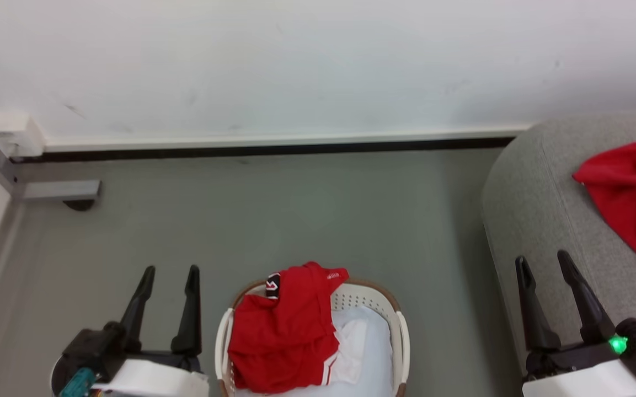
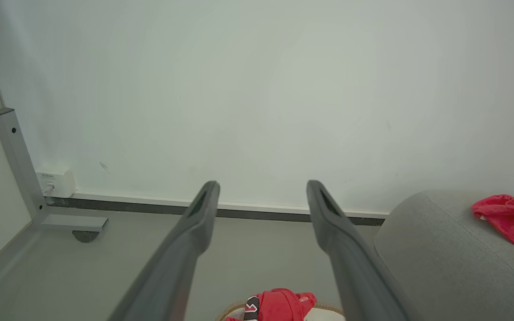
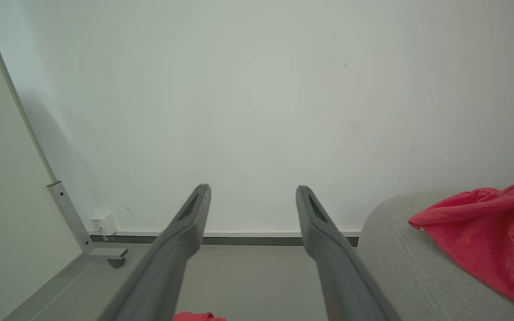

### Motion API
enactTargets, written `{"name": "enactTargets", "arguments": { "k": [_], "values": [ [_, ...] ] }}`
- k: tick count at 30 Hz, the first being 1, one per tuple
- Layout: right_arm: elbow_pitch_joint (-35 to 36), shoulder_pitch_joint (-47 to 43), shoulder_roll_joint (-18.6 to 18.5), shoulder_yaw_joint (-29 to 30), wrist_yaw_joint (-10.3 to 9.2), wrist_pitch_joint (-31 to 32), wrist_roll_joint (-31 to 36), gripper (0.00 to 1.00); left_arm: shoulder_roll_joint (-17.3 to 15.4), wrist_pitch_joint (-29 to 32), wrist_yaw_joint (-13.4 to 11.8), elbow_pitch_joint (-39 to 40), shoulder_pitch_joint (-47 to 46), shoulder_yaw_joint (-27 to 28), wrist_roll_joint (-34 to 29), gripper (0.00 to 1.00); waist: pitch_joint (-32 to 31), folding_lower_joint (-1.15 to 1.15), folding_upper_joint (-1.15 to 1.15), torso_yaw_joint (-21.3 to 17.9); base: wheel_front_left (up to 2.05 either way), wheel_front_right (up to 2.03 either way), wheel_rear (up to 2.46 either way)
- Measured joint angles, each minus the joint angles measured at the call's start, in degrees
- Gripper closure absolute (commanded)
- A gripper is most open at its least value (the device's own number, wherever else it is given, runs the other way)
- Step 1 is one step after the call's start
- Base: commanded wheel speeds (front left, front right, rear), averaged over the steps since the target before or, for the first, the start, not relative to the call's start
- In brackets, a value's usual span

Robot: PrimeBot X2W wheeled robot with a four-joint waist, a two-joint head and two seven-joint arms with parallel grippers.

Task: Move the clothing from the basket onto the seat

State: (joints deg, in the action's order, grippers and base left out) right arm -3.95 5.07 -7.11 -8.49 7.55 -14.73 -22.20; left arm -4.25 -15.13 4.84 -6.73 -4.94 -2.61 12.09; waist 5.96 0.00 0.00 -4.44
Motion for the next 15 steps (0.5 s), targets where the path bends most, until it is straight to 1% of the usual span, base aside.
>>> {"name": "enactTargets", "arguments": {
  "k": [8, 15],
  "values": [
    [0.6, 4.7, 0.1, -1.0, 0.0, -0.1, -0.1, 0.0, 0.2, 0.0, 1.2, -5.9, -7.2, -3.0, -1.5, 0.0, 6.4, 0.0, 0.0, -2.4, 0.0, 0.0, 0.0],
    [1.0, 9.4, 1.4, -1.7, 0.0, -0.3, -0.7, 0.0, -1.6, 2.6, 1.8, -15.2, -15.5, -5.0, -1.5, 0.0, 14.2, 0.01, 0.0, -5.3, 0.0, 0.0, 0.0]
  ]
}}
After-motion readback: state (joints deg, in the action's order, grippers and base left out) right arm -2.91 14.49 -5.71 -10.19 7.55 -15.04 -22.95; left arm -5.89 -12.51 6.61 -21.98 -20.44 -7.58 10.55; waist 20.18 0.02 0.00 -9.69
